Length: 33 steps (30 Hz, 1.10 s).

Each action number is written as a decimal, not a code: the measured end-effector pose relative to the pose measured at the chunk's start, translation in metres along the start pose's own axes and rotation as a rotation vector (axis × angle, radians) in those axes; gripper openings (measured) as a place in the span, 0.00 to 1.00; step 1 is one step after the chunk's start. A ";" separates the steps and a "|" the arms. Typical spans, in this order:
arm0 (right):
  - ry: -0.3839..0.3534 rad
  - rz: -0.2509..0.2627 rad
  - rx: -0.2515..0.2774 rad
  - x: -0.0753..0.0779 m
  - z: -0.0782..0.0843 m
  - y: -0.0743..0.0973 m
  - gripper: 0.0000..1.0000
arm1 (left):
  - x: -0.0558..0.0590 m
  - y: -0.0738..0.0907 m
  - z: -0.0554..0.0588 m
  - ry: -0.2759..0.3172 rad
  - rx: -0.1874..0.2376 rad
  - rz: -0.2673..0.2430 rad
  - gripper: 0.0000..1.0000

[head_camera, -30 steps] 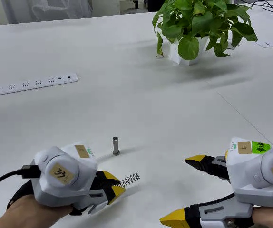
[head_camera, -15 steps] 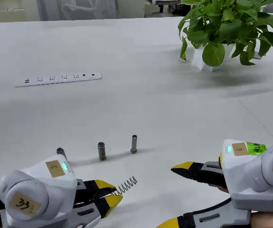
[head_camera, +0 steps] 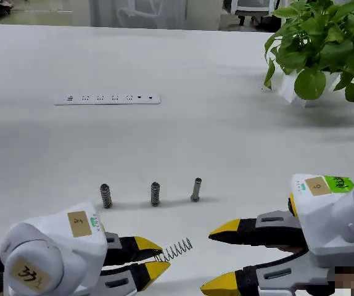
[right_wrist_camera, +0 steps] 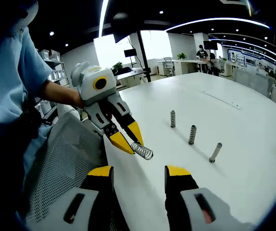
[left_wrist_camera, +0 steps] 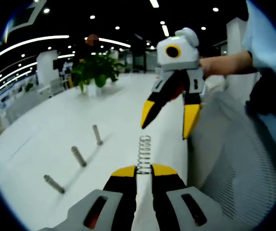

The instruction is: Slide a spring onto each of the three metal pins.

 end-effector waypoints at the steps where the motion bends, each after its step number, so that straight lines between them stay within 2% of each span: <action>1: -0.002 -0.008 0.001 0.000 -0.001 0.000 0.40 | 0.001 0.001 0.000 -0.006 0.001 0.002 0.10; 5: -0.028 -0.060 0.010 0.001 -0.003 -0.001 0.31 | 0.000 0.003 0.001 -0.008 0.001 0.000 0.10; 11: -0.048 -0.097 0.029 0.001 -0.010 -0.005 0.30 | 0.002 0.005 0.000 -0.032 0.010 0.025 0.10; 17: -0.056 -0.145 0.007 0.000 -0.008 -0.011 0.22 | 0.001 0.006 0.000 -0.034 0.014 0.032 0.10; 21: -0.064 -0.148 0.010 0.001 -0.008 -0.013 0.19 | 0.003 0.006 0.002 -0.040 0.009 0.042 0.10; 33: -0.112 -0.177 -0.005 0.002 -0.002 -0.018 0.16 | 0.005 0.005 0.001 -0.043 0.017 0.054 0.10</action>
Point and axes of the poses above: the centre of the closed fingertips' face, and the gripper's own axes: y roughly backward along the fingers, x roughly to its right, z roughly out of its underside, the point moved 5 cm from there along y, roughly backward along the fingers, and after that the axes turned 3 degrees about -y, right-handed, at the moved point
